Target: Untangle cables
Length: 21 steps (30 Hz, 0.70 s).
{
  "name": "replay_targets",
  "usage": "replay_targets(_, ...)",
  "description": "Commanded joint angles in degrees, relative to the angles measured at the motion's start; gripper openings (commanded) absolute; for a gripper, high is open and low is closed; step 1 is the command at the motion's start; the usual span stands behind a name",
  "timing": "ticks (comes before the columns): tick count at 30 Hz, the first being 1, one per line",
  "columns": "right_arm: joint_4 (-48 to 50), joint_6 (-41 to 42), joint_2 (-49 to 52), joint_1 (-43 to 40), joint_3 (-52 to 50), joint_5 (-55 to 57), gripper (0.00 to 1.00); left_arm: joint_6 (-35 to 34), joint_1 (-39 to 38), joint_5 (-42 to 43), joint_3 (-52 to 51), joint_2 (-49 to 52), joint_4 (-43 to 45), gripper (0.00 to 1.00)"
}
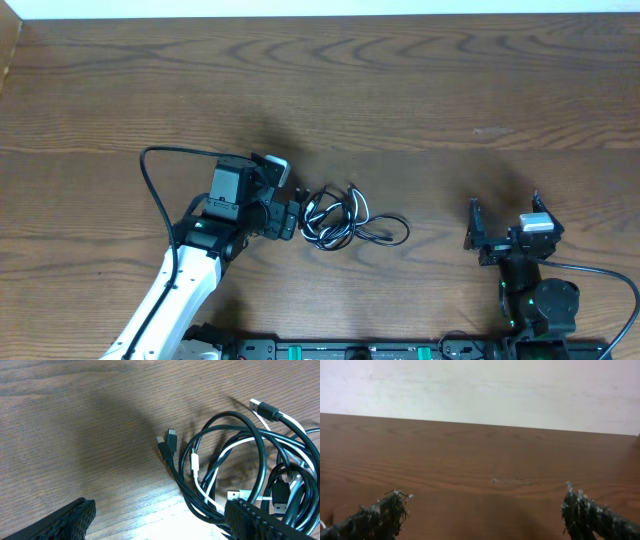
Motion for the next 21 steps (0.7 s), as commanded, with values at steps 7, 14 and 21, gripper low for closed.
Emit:
replay_targets(7, -0.2, -0.5, -0.4, -0.8, -0.1, -0.3, 0.99, 1.2, -0.2, -4.4, 1.4, 0.5, -0.1, 0.88)
replay_targets(14, -0.2, -0.5, -0.4, -0.8, -0.1, -0.3, 0.99, 1.2, -0.2, -4.4, 1.4, 0.5, -0.1, 0.88)
replay_targets(21, -0.2, -0.5, -0.4, -0.8, -0.1, -0.3, 0.99, 1.2, -0.2, -4.4, 1.4, 0.5, -0.1, 0.88)
